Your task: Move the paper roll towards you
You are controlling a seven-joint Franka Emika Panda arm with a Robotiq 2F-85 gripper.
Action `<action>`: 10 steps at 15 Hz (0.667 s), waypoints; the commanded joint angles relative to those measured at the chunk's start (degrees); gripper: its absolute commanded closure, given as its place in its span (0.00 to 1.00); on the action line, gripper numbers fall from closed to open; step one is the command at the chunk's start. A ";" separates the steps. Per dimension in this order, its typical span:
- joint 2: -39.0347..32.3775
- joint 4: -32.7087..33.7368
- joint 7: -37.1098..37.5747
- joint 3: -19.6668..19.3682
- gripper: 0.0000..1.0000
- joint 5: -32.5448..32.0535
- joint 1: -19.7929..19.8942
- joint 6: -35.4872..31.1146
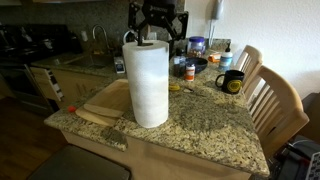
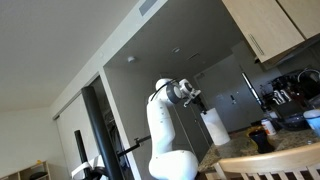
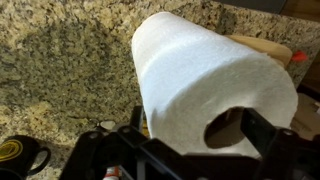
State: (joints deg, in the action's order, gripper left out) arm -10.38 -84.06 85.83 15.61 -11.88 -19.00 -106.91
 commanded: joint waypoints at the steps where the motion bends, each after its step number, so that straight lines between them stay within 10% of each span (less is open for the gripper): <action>1: -0.27 0.69 0.01 -0.98 0.00 -0.10 -0.90 0.28; 10: -0.03 0.50 4.84 -1.61 0.00 -4.08 -0.95 0.23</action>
State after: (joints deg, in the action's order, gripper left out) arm -10.29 -83.89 90.77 14.73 -16.07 -19.25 -106.89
